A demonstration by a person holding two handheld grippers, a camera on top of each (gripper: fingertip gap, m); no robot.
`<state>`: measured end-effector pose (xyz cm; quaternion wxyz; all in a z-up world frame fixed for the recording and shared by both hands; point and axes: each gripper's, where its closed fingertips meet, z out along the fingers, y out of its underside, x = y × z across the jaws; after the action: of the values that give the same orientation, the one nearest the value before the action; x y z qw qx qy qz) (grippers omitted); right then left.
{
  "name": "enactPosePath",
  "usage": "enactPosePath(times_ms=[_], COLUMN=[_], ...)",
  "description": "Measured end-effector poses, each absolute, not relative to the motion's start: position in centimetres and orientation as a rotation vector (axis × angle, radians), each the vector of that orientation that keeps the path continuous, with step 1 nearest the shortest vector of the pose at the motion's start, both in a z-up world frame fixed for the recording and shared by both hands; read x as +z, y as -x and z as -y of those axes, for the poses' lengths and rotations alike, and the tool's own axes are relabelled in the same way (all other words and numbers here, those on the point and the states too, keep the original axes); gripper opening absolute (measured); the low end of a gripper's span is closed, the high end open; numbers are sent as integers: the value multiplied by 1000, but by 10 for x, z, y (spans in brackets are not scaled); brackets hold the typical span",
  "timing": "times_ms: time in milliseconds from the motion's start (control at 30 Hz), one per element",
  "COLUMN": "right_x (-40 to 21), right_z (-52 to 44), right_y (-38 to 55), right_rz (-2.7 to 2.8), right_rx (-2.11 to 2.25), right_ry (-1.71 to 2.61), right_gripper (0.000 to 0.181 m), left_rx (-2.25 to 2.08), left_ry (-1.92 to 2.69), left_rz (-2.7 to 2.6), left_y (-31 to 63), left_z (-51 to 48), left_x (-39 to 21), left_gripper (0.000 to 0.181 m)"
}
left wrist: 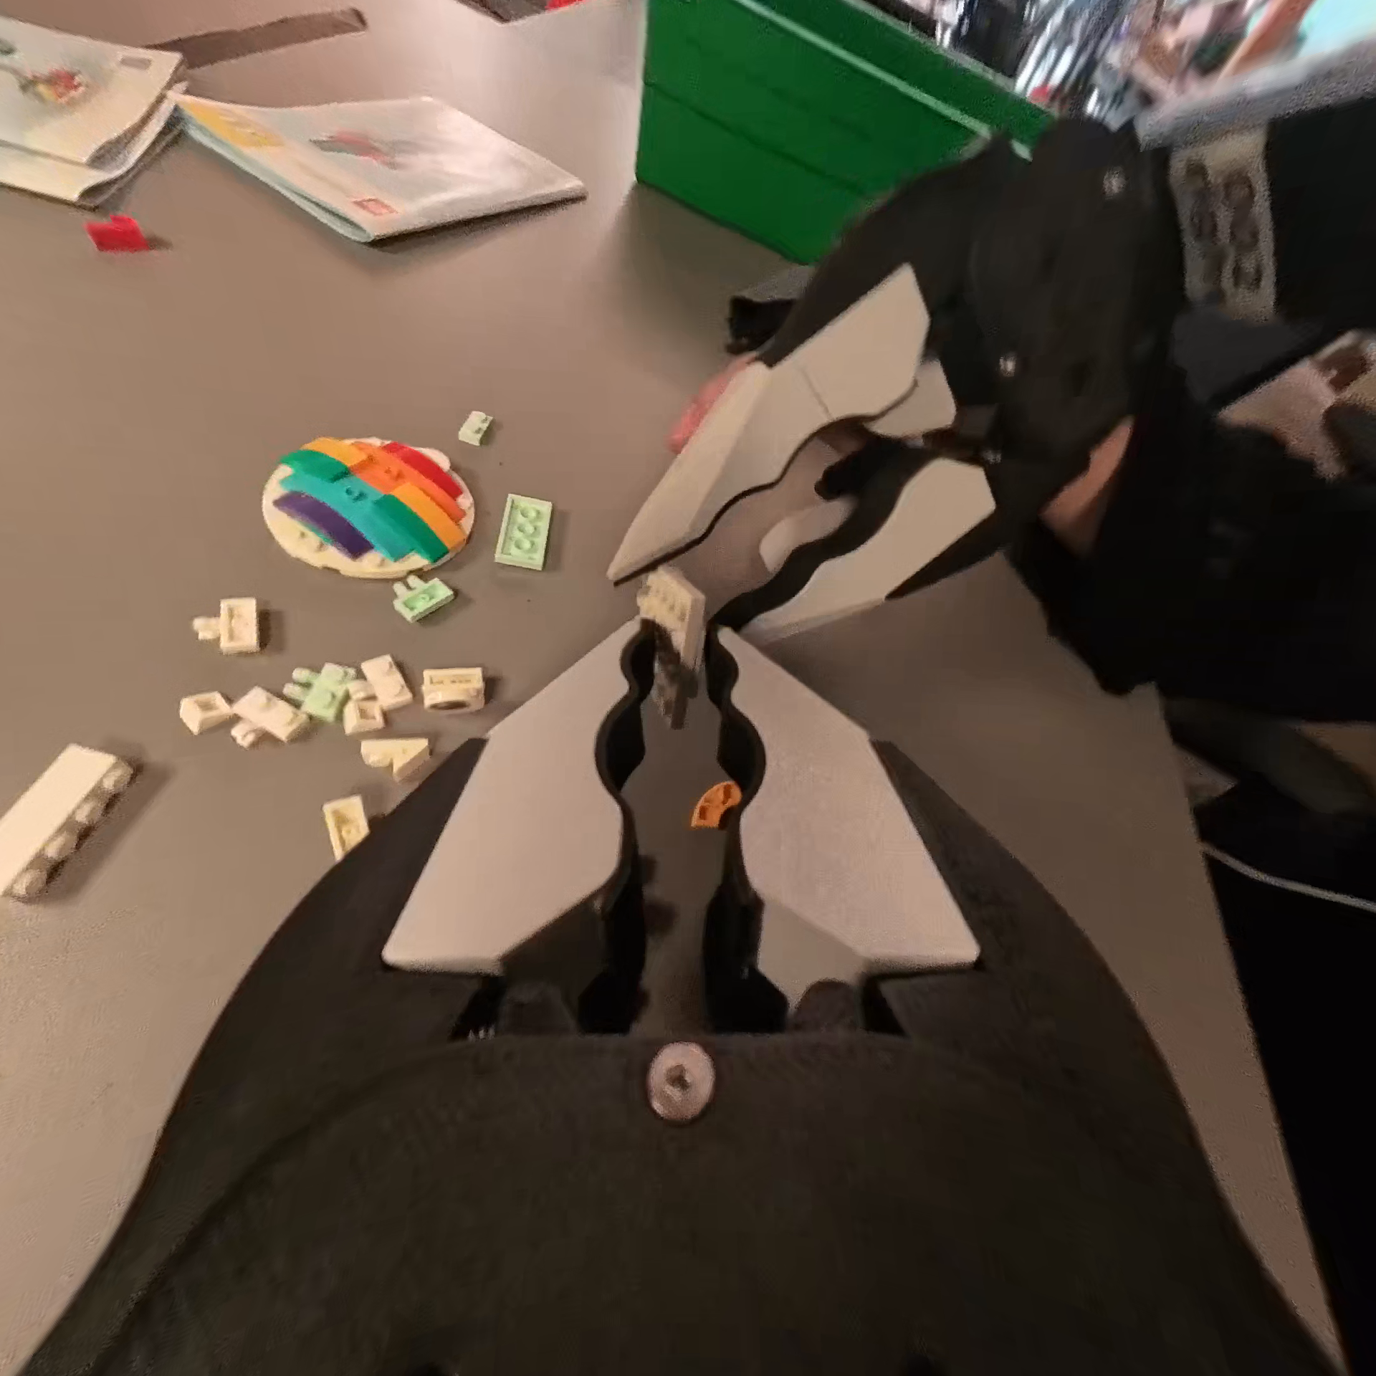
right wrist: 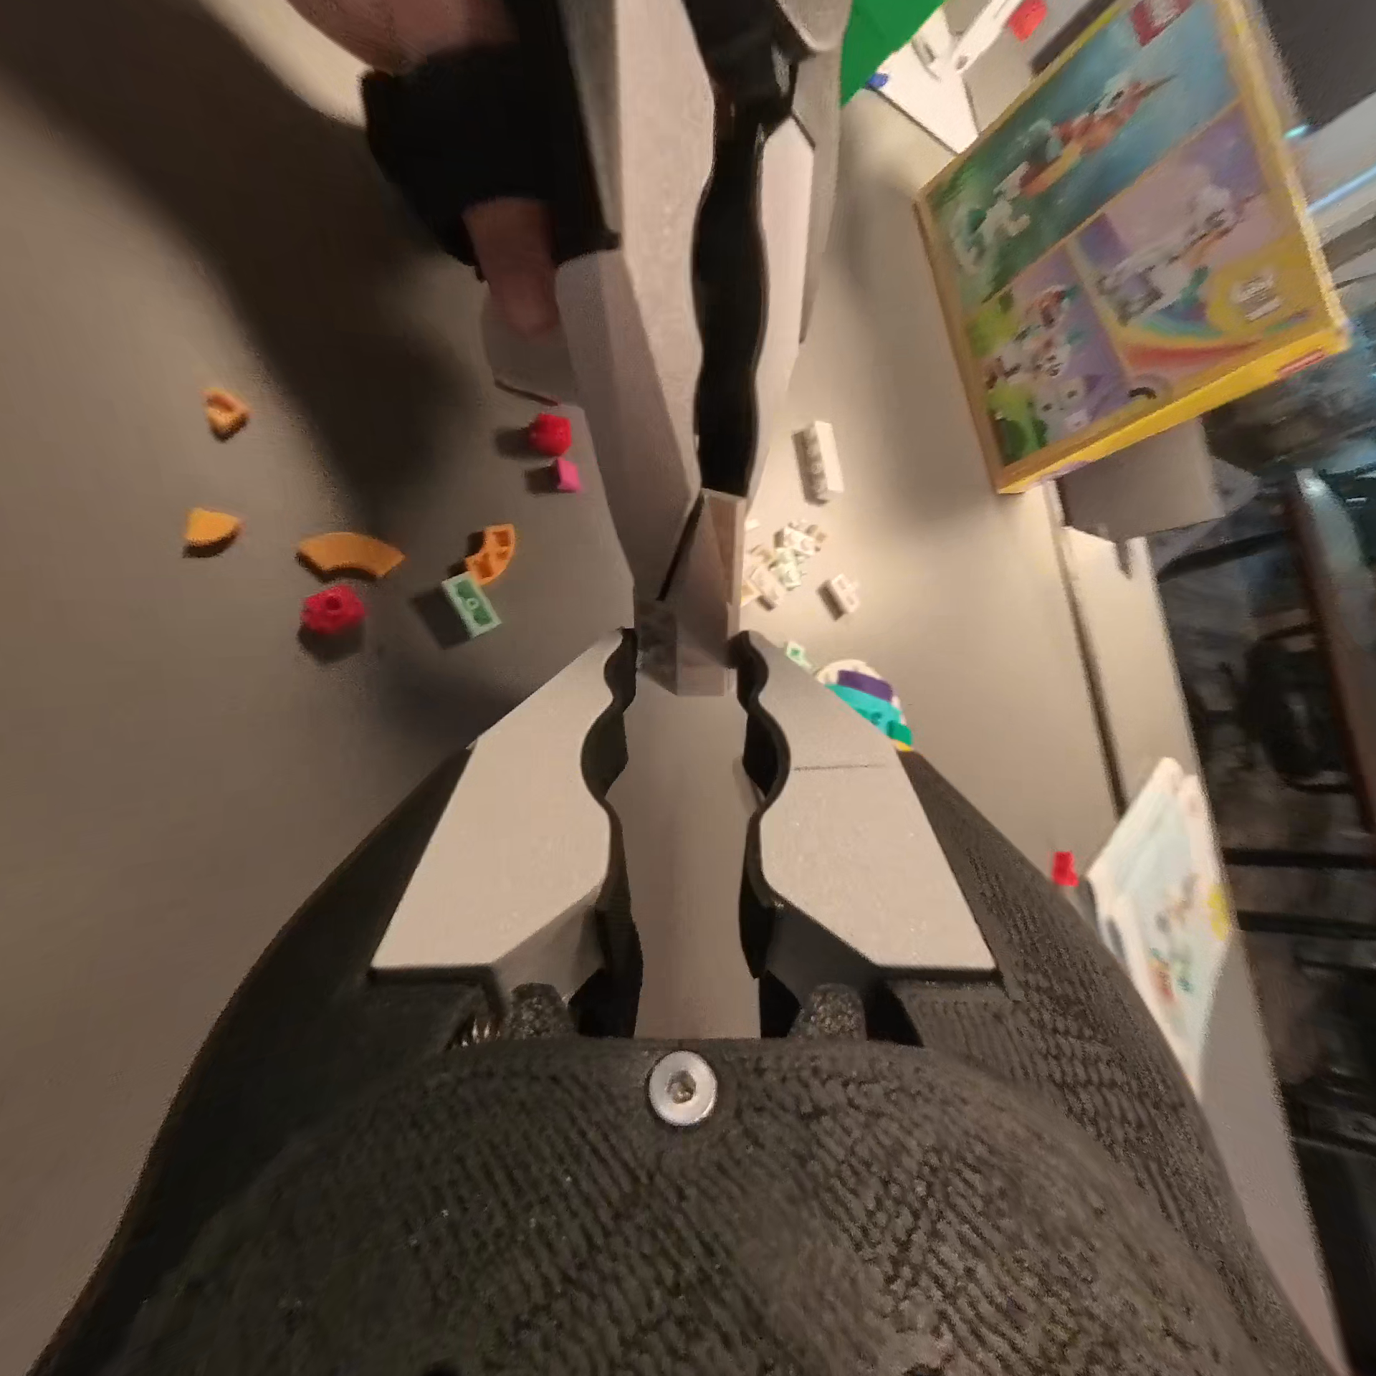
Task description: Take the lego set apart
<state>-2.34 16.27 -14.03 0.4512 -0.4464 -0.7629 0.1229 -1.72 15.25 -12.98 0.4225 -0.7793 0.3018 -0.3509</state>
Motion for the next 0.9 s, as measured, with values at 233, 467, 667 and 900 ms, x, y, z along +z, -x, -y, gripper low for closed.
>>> enactPosePath(times_ms=[233,467,667,900], right_x=[-140,-137,-130,-142], right_z=[-157,-166,-166,-160], right_y=[36,42,43,38], right_rz=[1864,1821,1789,1868], right_rx=[241,23,1,154], right_ry=[1032,922,920,1081], right_gripper=[25,36,33,32], left_rx=[-986,-1199,-1383,-1100], left_ry=[2016,2045,2005,2052], left_rz=[-673,-416,-288,-549], left_y=[22,31,30,24], left_z=[-152,-158,-158,-152], left_x=[-133,-123,-115,-127], left_gripper=[18,15,15,13])
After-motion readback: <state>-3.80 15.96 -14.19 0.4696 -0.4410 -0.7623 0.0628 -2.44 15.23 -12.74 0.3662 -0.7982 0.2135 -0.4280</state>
